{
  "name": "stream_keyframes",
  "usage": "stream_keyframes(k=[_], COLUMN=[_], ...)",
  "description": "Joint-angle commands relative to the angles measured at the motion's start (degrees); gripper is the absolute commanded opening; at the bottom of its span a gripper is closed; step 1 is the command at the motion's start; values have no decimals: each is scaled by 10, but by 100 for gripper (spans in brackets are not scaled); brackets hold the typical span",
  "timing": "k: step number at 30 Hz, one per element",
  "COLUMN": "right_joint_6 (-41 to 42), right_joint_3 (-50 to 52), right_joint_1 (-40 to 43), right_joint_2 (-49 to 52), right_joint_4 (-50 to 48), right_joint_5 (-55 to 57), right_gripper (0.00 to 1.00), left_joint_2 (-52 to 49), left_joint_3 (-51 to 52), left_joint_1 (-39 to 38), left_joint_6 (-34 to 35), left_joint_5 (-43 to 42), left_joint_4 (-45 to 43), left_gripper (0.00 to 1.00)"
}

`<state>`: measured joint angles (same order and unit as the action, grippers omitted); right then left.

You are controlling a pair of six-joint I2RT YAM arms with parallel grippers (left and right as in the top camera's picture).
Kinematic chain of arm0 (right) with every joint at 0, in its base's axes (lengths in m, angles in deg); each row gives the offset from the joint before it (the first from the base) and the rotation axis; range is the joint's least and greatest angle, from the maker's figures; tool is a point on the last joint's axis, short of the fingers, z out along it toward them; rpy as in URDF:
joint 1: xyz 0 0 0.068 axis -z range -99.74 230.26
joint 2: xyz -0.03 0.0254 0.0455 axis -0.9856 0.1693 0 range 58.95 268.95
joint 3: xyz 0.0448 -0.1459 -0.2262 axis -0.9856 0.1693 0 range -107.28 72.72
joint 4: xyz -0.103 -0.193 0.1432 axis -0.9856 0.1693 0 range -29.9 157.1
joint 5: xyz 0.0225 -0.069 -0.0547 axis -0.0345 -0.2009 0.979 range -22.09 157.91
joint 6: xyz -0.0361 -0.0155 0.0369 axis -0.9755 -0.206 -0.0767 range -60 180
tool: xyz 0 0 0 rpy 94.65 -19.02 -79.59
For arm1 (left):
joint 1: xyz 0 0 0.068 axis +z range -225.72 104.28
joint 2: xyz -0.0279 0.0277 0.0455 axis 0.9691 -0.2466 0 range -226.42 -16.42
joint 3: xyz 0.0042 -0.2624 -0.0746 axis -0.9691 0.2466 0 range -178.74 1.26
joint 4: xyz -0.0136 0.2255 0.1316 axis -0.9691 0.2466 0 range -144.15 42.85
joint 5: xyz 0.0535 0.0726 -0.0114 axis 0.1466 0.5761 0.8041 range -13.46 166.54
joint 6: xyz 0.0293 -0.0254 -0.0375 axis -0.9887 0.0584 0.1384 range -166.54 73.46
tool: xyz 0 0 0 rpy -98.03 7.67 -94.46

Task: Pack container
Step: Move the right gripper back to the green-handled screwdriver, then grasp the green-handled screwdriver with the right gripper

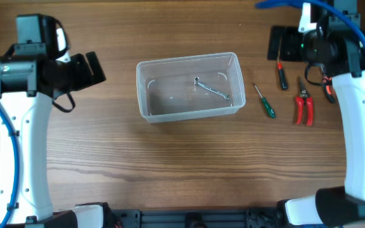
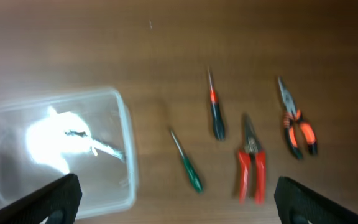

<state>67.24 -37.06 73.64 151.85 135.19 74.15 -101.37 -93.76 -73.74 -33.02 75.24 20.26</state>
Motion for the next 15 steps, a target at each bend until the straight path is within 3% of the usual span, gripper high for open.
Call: stream_keyframes(k=[1, 6, 11, 15], right_joint_6=[-49, -58, -127, -155], right_joint_3=[44, 136, 269, 344], right_joint_1=[5, 21, 46, 47], right_joint_2=[26, 26, 26, 28], right_joint_4=[14, -5, -94, -167], right_joint_5=[-16, -24, -127, -127], right_gripper=[100, 100, 100, 100], left_joint_2=[5, 5, 5, 5], left_joint_3=[-6, -6, -6, -6], left_joint_1=[-17, -17, -17, -17], left_joint_6=[-16, -16, -16, -16], left_joint_5=[-6, 3, 16, 16], left_joint_4=[-4, 0, 0, -3], left_gripper=[100, 100, 100, 100])
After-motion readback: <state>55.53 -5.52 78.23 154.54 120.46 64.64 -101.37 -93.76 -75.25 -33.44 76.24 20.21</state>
